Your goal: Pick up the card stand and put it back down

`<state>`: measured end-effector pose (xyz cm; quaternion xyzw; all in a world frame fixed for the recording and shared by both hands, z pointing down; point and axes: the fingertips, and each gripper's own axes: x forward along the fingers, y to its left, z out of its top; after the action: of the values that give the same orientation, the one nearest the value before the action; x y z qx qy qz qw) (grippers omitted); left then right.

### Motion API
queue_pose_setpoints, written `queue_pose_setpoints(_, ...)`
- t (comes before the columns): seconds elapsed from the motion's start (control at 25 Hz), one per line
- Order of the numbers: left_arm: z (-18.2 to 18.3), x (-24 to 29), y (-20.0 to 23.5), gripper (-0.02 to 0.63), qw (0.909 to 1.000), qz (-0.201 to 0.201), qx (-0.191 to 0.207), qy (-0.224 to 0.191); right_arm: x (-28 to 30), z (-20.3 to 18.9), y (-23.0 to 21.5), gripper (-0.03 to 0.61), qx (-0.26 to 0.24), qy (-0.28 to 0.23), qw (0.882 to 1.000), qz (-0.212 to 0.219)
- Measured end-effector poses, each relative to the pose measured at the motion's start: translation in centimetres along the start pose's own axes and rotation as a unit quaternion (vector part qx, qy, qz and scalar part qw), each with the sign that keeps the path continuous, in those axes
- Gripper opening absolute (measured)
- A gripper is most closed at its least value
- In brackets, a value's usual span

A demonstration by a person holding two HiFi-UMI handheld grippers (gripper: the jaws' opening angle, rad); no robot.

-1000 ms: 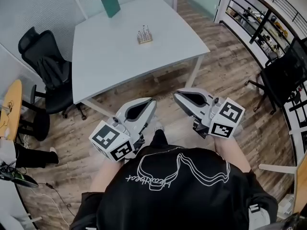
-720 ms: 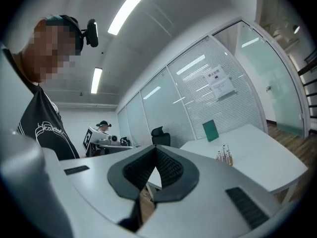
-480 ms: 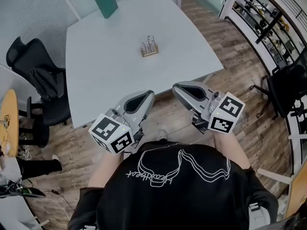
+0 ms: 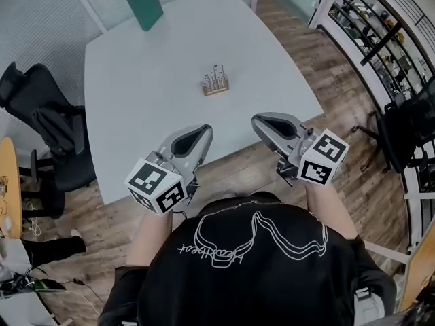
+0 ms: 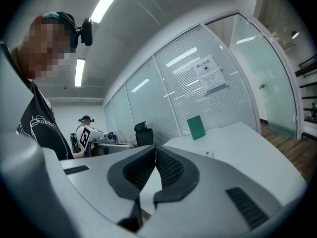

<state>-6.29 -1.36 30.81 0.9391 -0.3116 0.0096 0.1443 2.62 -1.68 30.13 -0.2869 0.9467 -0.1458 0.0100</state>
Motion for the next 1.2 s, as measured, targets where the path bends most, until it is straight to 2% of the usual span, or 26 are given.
queue_pose_setpoints(0.16, -1.0, 1.0, 2.8, 0.014, 0.9997, 0.019, -0.014, 0.007, 1.1, -1.0, -2.9, 0.009, 0.02, 0.01, 1.0, -0.008)
queue_pose_setpoints(0.32, -2.1, 2.7, 6.1, 0.015, 0.998, 0.055, -0.028, 0.011, 2.5, -1.9, -6.1, 0.026, 0.045, 0.021, 0.999, -0.011)
queue_pose_setpoints(0.56, -3.1, 5.8, 10.7, 0.017, 0.9954, 0.08, -0.04, 0.033, 5.6, -2.6, -11.5, 0.061, 0.082, 0.034, 0.996, 0.003)
queue_pose_setpoints(0.68, -3.6, 7.2, 13.2, 0.057, 0.9928, 0.1, -0.044, 0.048, 7.3, -3.1, -14.1, 0.075, 0.088, 0.054, 0.995, 0.004)
queue_pose_setpoints(0.8, -4.7, 8.9, 15.3, 0.105, 0.9897, 0.112, -0.057, 0.069, 8.6, -4.5, -16.4, 0.101, 0.083, 0.086, 0.993, 0.003)
queue_pose_setpoints(0.96, -5.9, 11.1, 17.5, 0.134, 0.9876, 0.116, -0.065, 0.084, 10.1, -6.1, -19.4, 0.146, 0.066, 0.123, 0.99, 0.003)
queue_pose_setpoints(1.08, -7.1, 11.8, 19.4, 0.153, 0.9863, 0.114, -0.064, 0.101, 11.7, -7.4, -21.0, 0.161, 0.028, 0.149, 0.988, 0.0)
queue_pose_setpoints(1.2, -8.9, 12.5, 21.0, 0.155, 0.984, 0.112, -0.071, 0.119, 13.0, -9.4, -22.3, 0.166, -0.031, 0.183, 0.983, -0.002)
